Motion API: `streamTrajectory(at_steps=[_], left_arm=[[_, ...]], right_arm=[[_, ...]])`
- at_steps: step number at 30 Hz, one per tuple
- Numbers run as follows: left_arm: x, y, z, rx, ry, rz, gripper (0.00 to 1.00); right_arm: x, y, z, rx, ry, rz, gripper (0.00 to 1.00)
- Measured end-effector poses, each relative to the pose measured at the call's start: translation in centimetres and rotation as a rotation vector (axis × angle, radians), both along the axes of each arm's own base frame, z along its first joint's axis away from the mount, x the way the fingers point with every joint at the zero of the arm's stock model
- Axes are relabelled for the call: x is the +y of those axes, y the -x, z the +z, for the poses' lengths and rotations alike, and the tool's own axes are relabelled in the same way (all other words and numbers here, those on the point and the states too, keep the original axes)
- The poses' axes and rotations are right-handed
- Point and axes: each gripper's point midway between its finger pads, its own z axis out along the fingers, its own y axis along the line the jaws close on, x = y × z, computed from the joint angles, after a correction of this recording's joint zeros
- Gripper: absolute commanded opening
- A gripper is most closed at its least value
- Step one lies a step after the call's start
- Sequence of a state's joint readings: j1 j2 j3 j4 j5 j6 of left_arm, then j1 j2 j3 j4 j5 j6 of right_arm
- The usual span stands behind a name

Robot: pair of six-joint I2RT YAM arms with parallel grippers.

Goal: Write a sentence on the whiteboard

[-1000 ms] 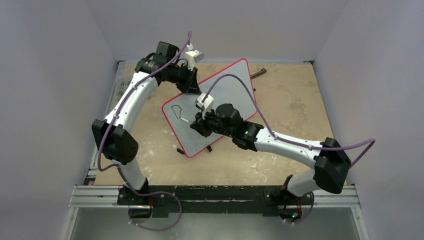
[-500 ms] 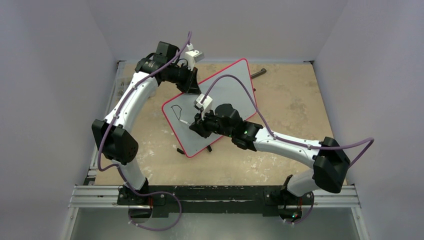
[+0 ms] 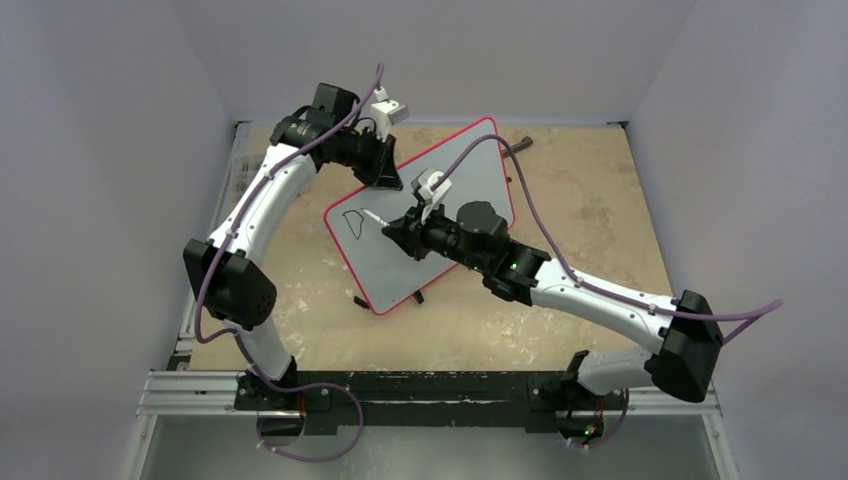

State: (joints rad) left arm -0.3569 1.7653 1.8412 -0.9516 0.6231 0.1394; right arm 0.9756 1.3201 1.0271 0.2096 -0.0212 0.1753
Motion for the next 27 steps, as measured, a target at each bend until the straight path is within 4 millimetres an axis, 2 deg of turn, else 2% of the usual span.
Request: streamTrajectory(at_steps=[6, 14, 27], left_arm=[[0.0, 0.0, 0.0, 0.0, 0.0, 0.0, 0.0], [0.0, 0.0, 0.0, 0.0, 0.0, 0.0, 0.0], [0.0, 0.0, 0.0, 0.0, 0.0, 0.0, 0.0]], right_arm=[[-0.5, -1.5, -1.3, 0.019, 0.027, -0.057, 0.0], [0.0, -1.9, -3.6, 0.054, 0.075, -0.06, 0.0], [0.1, -2.3, -3.8, 0.057, 0.084, -0.071, 0.0]])
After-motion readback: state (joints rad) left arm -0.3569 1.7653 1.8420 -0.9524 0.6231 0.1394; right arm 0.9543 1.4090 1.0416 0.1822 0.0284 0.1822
